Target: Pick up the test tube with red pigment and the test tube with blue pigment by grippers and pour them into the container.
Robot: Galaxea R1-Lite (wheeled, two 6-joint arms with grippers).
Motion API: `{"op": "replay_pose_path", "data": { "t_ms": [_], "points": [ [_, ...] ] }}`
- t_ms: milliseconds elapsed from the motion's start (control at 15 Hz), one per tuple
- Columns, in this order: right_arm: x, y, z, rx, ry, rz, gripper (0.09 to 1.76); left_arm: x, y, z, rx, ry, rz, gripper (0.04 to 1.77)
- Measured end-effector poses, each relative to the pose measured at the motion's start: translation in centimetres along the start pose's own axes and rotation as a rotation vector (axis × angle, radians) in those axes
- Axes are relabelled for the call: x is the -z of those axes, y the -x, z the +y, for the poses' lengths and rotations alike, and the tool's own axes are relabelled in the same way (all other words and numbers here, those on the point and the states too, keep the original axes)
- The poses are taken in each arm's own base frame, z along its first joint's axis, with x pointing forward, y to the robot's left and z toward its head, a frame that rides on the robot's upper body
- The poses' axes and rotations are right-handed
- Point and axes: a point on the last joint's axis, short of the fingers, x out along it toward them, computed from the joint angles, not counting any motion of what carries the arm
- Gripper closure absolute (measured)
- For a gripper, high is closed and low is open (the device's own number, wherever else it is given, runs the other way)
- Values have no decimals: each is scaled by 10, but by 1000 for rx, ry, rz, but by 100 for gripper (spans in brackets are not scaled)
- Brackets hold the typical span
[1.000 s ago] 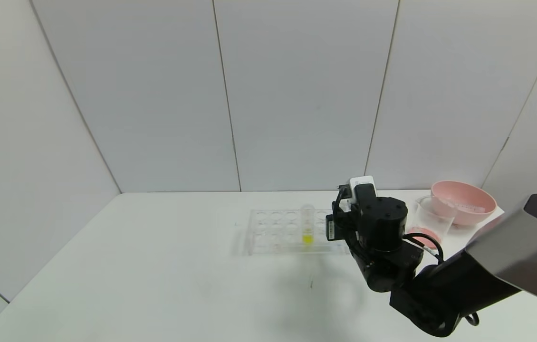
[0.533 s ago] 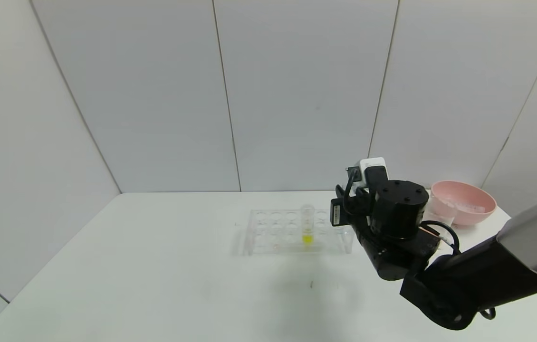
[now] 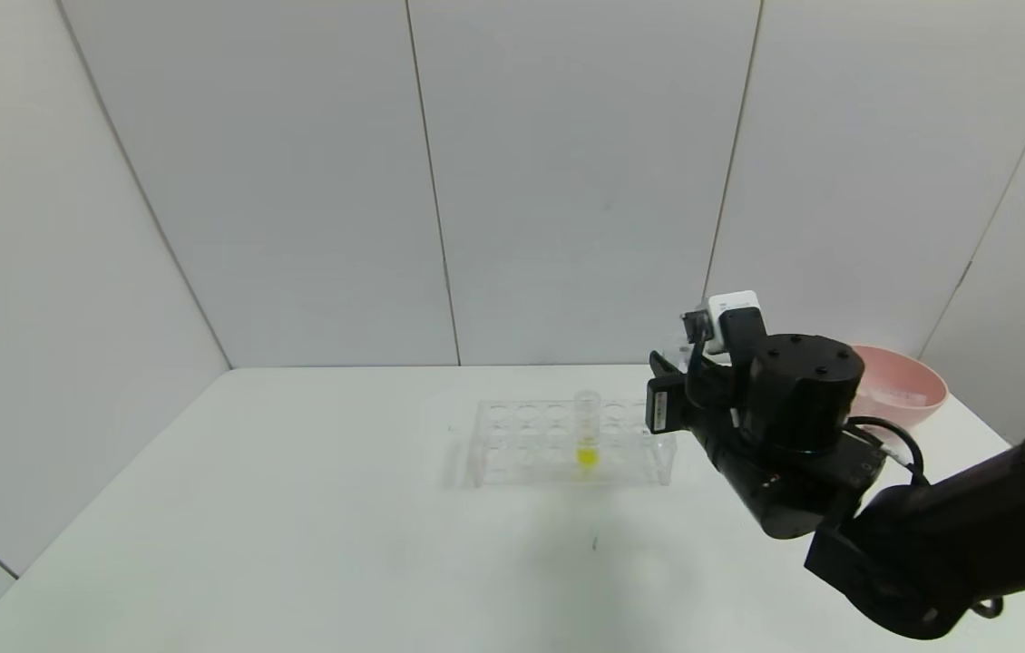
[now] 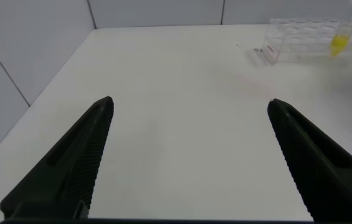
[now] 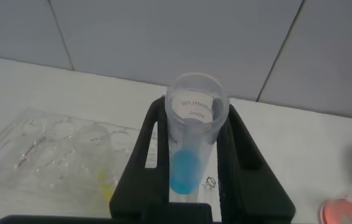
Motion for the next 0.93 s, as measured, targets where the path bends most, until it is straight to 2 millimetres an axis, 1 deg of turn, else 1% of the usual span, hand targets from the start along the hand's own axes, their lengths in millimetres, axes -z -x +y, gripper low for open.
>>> {"op": "replay_pose_path", "data": {
  "t_ms": [133,267,400,533,733,867,933],
  "points": [
    [-7,16,-20,-84,17,45,135,0,0,0,0,0,0,5],
    [-15,39,-49,-192,25,109,135,0,0,0,0,0,0,5],
    [-25,64,-86,-275,11,181,135,0,0,0,0,0,0,5],
    [-34,91,-132,-314,-30,240,135,0,0,0,0,0,0,5],
    [-45,125,-192,-311,-21,226,135,0,0,0,0,0,0,5],
    [-46,144,-226,-280,40,196,135,0,0,0,0,0,0,5],
    [-44,149,-240,-265,71,191,135,0,0,0,0,0,0,5]
  ]
}}
